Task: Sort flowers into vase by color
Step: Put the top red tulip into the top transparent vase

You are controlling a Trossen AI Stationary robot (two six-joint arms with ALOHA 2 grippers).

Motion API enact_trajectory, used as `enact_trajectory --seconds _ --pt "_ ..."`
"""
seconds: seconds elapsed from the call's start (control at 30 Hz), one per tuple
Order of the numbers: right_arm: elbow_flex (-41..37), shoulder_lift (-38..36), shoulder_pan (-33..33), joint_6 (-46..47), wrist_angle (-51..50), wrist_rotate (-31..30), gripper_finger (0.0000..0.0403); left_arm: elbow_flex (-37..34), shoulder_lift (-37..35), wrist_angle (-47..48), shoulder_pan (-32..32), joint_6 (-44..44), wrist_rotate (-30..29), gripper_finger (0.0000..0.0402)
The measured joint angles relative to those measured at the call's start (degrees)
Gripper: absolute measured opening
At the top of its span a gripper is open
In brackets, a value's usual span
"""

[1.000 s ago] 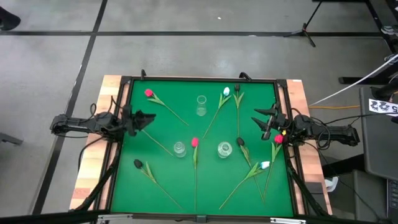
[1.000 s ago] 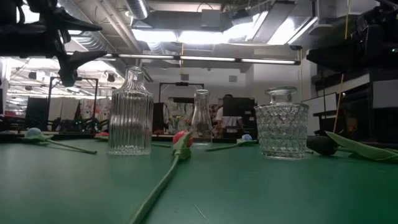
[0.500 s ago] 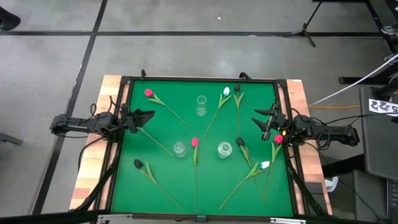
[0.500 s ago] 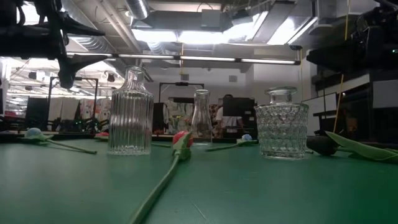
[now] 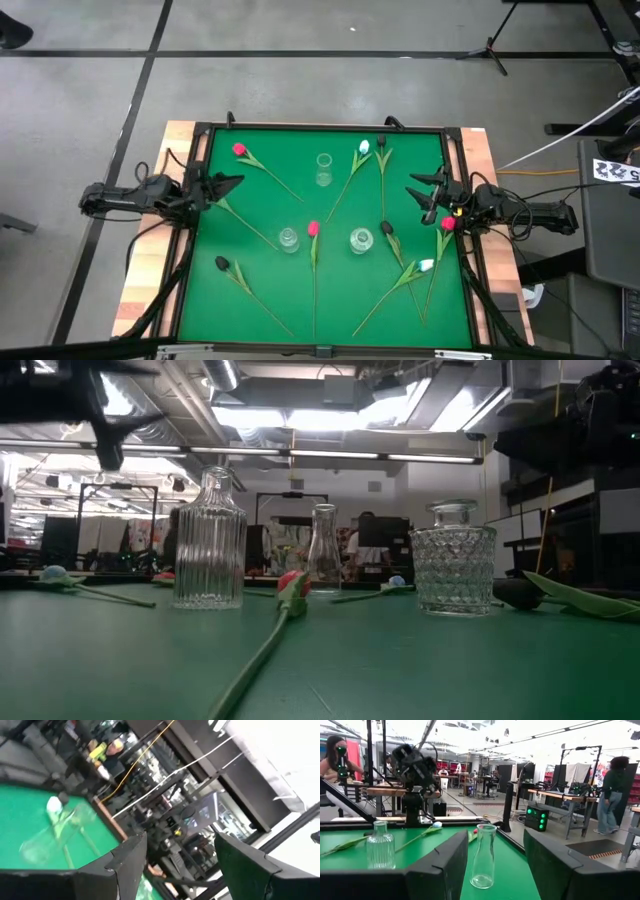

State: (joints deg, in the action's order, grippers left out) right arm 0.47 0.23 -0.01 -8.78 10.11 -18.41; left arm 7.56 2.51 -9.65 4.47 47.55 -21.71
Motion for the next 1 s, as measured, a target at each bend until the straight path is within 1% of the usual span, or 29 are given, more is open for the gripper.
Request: enact_trajectory --seconds 0.23,0.3,0.53,0.6,0.73,0.83,1.0 --pt "0.0 0.0 0.0 4.3 0.6 0.0 0.0193 10.7 9.4 0.8 0.0 -7.2 0.0 0.023" --pt "0.0 0.0 0.0 4.8 0.5 0.0 0.0193 14.3 13.0 3.4 0.0 -7.6 0.0 0.023" --pt "0.0 0.0 0.0 4.9 0.2 -1.0 0.0193 26.6 27.1 16.6 0.0 -7.5 -0.1 0.023" --pt "0.0 0.0 0.0 4.9 0.1 -1.0 0.0193 29.4 31.1 18.7 -0.4 -7.5 -1.2 0.023" --pt "0.0 0.0 0.0 4.9 -0.1 -1.1 0.0193 32.2 37.0 20.0 -1.9 -7.0 -4.2 0.023" --pt "0.0 0.0 0.0 4.9 -0.1 -1.6 0.0193 32.6 39.7 20.1 -3.5 -6.8 -5.3 0.023" --pt "0.0 0.0 0.0 5.5 -0.2 -1.6 0.0193 32.5 42.5 22.0 -6.2 -1.3 -5.6 0.023"
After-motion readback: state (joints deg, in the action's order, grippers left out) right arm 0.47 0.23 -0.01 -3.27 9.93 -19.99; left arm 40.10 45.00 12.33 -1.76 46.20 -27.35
